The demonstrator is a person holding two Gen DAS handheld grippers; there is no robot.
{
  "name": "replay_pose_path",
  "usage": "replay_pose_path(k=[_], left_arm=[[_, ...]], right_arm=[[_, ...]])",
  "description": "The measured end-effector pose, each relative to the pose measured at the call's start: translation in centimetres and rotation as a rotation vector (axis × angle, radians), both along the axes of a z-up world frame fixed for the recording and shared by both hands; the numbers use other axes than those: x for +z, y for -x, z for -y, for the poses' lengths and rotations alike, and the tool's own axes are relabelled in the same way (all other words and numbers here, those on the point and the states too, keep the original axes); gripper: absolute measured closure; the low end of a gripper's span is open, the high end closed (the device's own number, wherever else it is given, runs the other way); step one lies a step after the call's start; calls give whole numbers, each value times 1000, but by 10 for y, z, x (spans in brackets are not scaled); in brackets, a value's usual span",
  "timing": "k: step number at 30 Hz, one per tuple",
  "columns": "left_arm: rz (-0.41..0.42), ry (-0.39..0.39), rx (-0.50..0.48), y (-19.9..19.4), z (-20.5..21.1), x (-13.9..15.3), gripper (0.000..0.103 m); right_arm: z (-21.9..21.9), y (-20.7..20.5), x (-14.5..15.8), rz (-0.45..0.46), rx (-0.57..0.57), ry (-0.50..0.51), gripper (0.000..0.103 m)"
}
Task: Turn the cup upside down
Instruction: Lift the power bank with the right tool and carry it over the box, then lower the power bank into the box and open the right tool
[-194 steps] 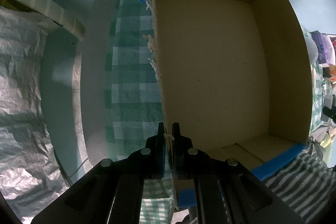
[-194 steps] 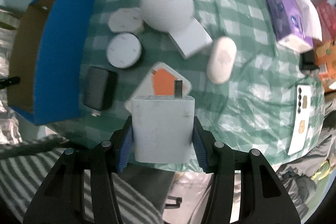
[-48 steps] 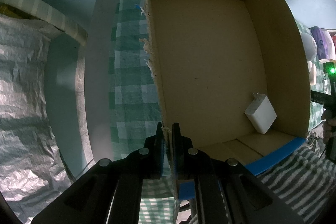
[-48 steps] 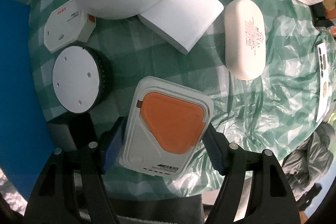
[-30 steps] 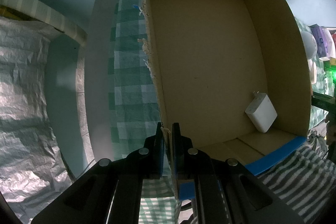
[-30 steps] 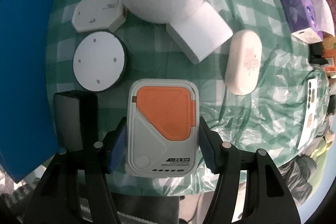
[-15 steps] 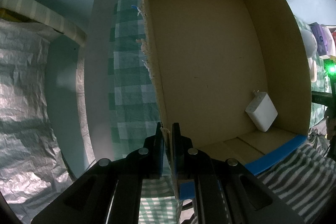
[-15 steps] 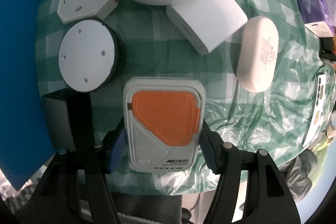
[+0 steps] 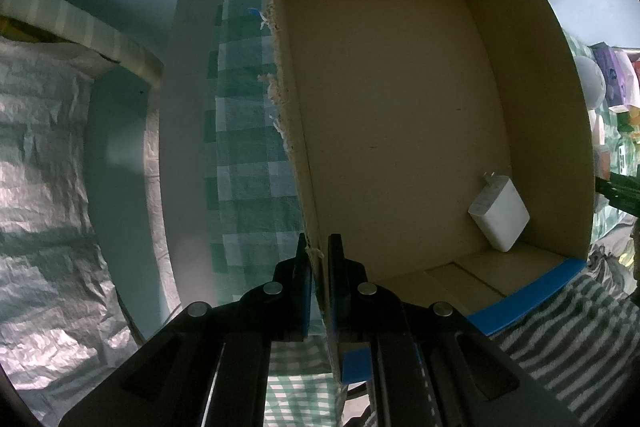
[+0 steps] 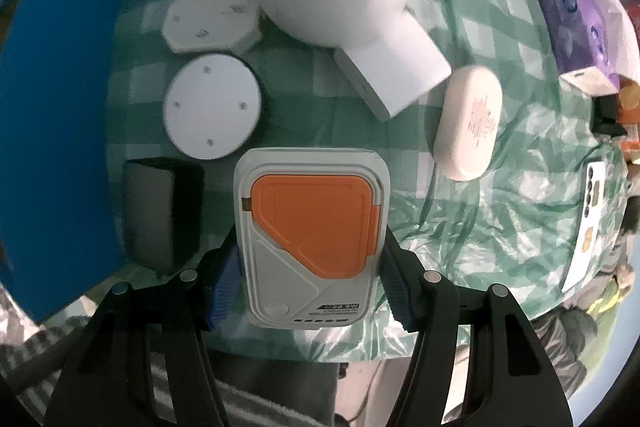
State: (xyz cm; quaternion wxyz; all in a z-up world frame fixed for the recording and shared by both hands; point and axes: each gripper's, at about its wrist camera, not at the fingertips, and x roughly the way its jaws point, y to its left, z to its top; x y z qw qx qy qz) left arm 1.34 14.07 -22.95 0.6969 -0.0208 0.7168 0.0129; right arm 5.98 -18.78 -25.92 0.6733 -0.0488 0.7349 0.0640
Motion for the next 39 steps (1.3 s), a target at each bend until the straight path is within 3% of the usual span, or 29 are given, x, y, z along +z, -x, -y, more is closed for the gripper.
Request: replay_pose_path(k=[12, 22, 33, 39], left_arm=[[1, 0, -4, 1, 0, 1, 97], [6, 1, -9, 2, -1, 1, 97], [9, -4, -11, 3, 0, 1, 97], [10, -5, -12, 3, 0, 0, 97]], right_arm=[[-20, -25, 63, 35, 74, -47, 40], [-77, -28, 107, 86, 216, -136, 40], [-156, -21, 125, 119, 405, -165, 40], [-188, -18, 109, 99, 478, -153, 40]])
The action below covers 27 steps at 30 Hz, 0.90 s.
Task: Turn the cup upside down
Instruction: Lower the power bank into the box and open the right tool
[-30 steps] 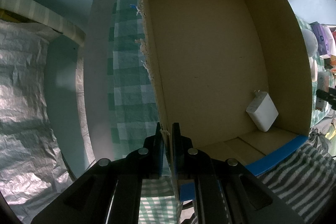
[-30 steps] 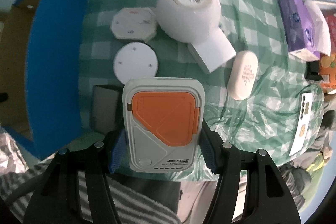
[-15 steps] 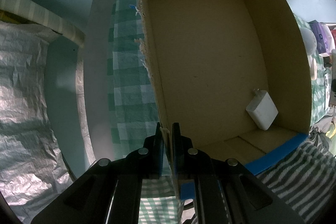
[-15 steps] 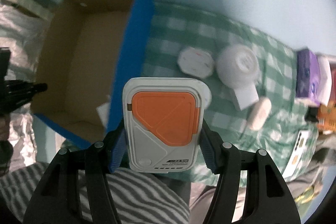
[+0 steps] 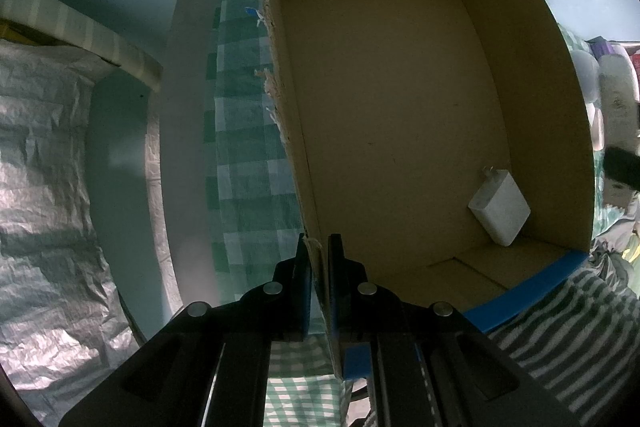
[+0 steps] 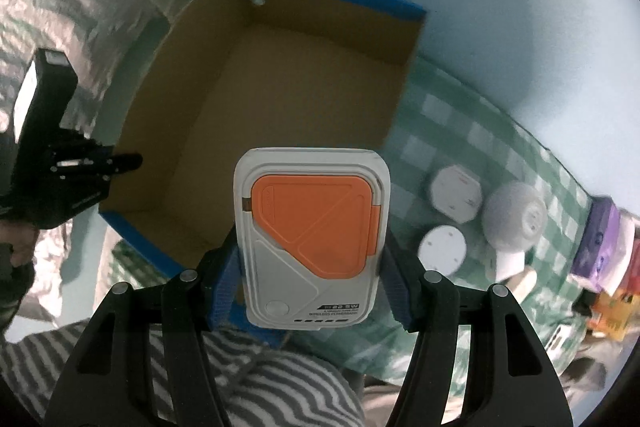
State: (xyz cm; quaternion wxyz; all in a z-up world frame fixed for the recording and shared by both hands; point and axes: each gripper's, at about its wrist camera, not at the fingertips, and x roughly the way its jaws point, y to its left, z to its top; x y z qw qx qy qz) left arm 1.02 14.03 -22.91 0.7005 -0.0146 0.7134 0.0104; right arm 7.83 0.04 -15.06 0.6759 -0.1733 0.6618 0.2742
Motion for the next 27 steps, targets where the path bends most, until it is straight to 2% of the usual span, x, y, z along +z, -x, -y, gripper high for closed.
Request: replay_pose_path(k=[10, 18, 27], left_arm=[[-3, 3, -2, -1, -1, 1, 97], [-5, 1, -5, 0, 1, 0, 97], [-9, 1, -1, -1, 1, 1, 97]], right_arm=[[-32, 10, -44, -42, 92, 48, 40], [-38, 14, -69, -60, 116, 76, 40], [-40, 21, -74, -34, 116, 89, 40]])
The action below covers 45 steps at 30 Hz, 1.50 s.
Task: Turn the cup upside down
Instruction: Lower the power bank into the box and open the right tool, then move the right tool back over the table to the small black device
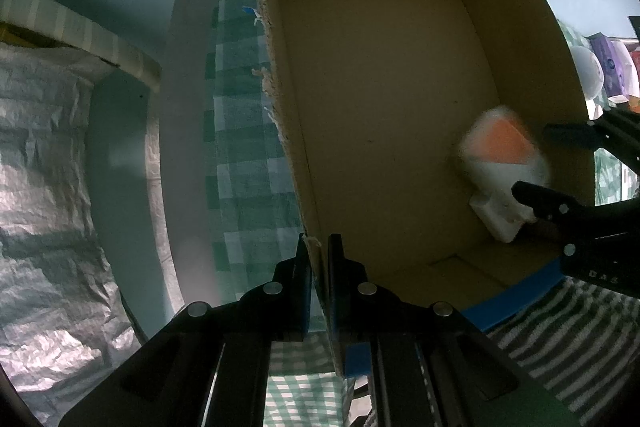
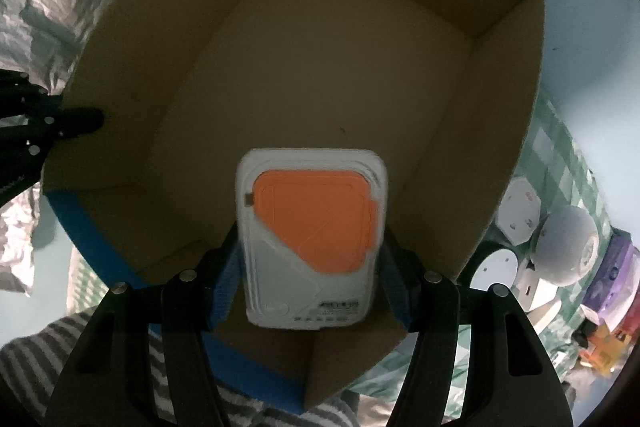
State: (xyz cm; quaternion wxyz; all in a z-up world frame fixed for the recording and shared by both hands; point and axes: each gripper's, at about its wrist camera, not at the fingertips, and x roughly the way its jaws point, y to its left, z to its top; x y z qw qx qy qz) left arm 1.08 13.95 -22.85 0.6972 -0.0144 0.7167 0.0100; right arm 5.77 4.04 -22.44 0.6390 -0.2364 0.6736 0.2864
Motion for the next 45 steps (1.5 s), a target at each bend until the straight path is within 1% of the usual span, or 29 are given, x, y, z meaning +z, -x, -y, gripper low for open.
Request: replay_pose_path(k=[3, 8, 14, 23, 29, 38, 42, 45], left_arm=[[-1, -1, -1, 0, 0, 0, 97], [-2, -4, -1, 0, 1, -1, 97], [-2, -5, 0, 1, 1, -1, 97], [-2, -8, -8, 4, 2, -2, 97], [-4, -7, -12, 3, 1, -1, 97], [-5, -8, -18, 1, 2, 0, 97], [-6, -6, -22, 1, 1, 0, 97], [-6, -6, -21, 0, 1, 0, 97]], right_arm=[[1, 0, 7, 4, -17, -32, 40], [10, -1, 20, 10, -48, -54, 40], [28, -3, 48, 20, -111, -113, 40], [62, -18, 82, 57, -179, -130, 40], [76, -17, 98, 89, -213, -126, 40], [110, -26, 102, 84, -304, -113, 40], [129, -32, 92, 63, -358, -82, 40], [142, -36, 77, 38, -397, -59, 40]])
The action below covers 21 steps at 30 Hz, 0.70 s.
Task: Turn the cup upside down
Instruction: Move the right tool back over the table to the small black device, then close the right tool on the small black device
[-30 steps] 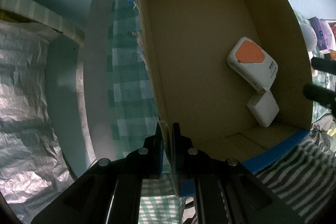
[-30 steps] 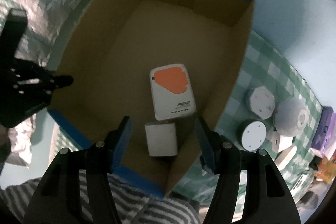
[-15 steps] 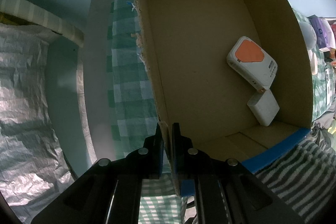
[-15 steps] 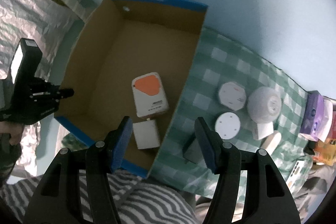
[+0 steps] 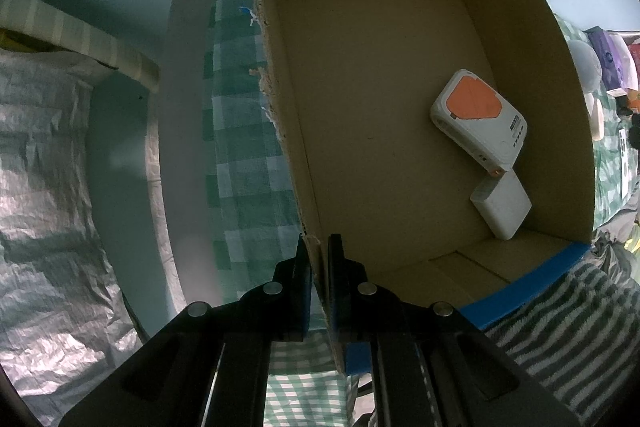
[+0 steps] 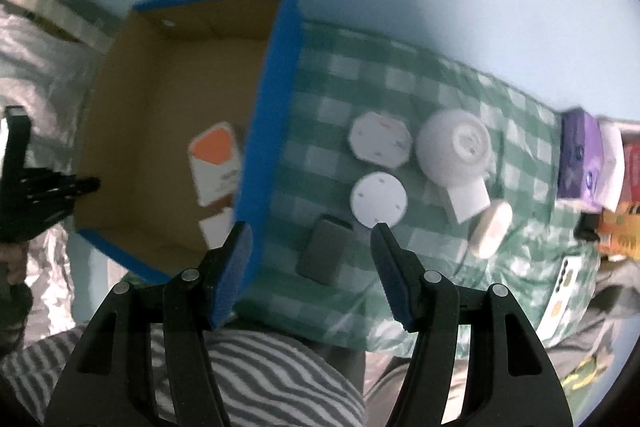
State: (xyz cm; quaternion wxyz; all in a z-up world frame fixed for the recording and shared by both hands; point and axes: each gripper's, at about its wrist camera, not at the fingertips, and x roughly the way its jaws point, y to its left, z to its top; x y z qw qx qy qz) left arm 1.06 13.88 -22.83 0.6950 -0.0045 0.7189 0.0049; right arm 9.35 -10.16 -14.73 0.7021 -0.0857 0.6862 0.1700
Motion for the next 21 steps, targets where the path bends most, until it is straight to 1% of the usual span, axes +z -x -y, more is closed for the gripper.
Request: replay_pose_path(k=[11, 14, 21], left_arm=[[-1, 0, 0, 0, 0, 0, 97], [0, -2, -2, -1, 0, 1, 97], [0, -2, -3, 0, 0, 0, 97]], right_arm=[[25, 2, -74, -160, -134, 26, 40], [25, 3, -90, -195, -153, 29, 40], [22, 5, -111, -226, -173, 44, 40]])
